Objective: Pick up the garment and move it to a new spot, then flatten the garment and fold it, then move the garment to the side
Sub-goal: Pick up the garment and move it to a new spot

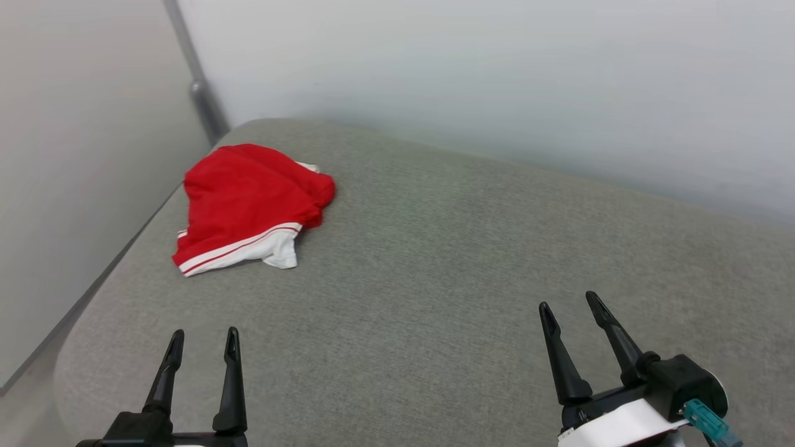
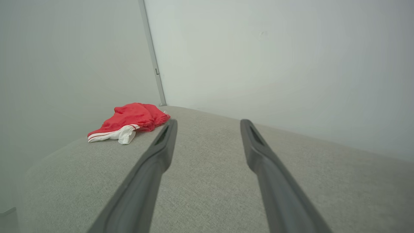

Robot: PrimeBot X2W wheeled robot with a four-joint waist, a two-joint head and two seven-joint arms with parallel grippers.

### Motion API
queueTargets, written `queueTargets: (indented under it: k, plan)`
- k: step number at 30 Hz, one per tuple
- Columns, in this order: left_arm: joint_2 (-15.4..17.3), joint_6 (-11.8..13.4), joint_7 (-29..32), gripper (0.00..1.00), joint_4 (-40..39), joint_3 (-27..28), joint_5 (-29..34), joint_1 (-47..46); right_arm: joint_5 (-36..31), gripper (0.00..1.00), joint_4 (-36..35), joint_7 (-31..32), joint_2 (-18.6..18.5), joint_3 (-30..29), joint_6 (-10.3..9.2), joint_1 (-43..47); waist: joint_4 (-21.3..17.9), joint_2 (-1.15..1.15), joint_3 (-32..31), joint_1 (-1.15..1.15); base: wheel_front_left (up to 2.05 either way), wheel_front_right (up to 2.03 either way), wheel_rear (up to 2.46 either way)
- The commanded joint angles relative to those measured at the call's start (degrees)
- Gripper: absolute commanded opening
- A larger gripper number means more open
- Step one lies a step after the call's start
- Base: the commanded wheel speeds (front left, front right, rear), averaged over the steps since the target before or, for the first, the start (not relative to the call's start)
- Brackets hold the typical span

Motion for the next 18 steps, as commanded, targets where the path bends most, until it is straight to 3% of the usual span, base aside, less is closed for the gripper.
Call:
queueTargets:
  k: [1, 18]
  plan:
    - [-0.09, -0.32, -0.16, 1.0, -0.31, 0.18, 0.45, 0.45, 0.36, 1.0, 0.06, -0.14, 0.05, 0.23, -0.02, 0.93, 1.64, 0.0, -0.83, 0.0, 0.0, 0.0, 0.0]
    - [-0.09, -0.19, -0.16, 1.0, -0.13, 1.17, -0.68, 1.76, 0.87, 1.0, 0.53, -0.14, 0.05, 1.09, -0.02, 1.07, 3.65, 0.0, -1.57, 0.0, 0.0, 0.0, 0.0]
